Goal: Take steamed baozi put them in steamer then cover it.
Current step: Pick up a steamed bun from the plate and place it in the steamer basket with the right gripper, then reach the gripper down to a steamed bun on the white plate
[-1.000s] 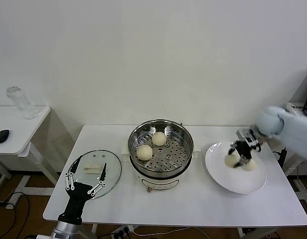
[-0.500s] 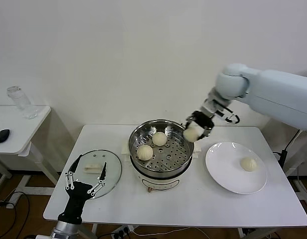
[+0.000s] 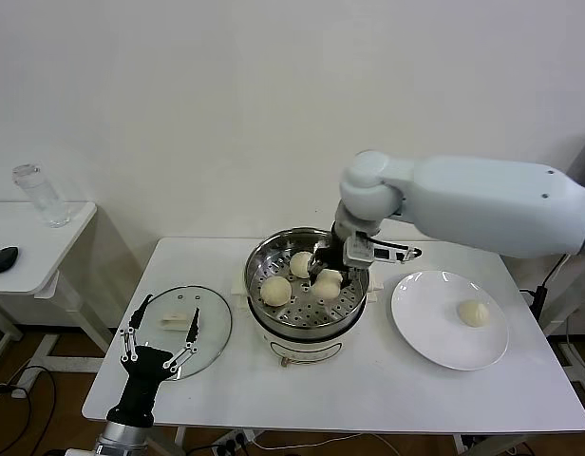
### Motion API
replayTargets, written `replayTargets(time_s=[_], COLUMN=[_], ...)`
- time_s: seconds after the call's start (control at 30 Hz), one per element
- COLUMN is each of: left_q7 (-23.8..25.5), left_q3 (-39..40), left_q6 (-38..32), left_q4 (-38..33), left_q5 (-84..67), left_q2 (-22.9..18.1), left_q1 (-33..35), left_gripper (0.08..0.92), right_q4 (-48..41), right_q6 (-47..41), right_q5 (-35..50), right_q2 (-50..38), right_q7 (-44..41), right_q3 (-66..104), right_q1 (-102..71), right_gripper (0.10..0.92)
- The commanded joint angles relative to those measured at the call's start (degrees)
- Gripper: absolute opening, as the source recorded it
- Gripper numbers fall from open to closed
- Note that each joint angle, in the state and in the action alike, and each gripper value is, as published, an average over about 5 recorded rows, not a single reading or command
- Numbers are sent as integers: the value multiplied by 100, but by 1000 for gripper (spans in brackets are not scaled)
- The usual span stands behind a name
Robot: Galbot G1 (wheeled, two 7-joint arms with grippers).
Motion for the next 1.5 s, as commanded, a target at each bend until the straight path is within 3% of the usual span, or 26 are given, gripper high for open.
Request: replayTargets(time_s=[0.03, 0.77, 1.03, 1.13, 1.33, 1.5], left_q7=[-1, -50, -61, -60, -59, -56], left_q3=[-11, -26, -28, -13, 31, 52], left_q6=[-5, 1, 39, 36, 51, 47], left_q4=[5, 58, 76, 96, 75, 65], left_q5=[-1, -6, -12, -12, -12, -3], left_q2=[0, 18, 35, 39, 30, 50], left_q1=[6, -77, -115, -121, -138, -122], left_gripper=[823, 823, 823, 823, 823, 823], right_q4=[95, 64, 75, 102, -211, -822], right_q6=[627, 674, 591, 587, 156, -1543], right_q5=[-951, -1123, -1250, -1130, -464, 1180], right_q2=[212, 204, 184, 91, -456, -1354], right_q7=[151, 22, 15, -33, -324, -568], right_q3=[81, 247, 411, 484, 1016, 922], right_q1=[-418, -893, -832, -705, -538, -263], right_gripper=[651, 667, 805, 820, 823, 823])
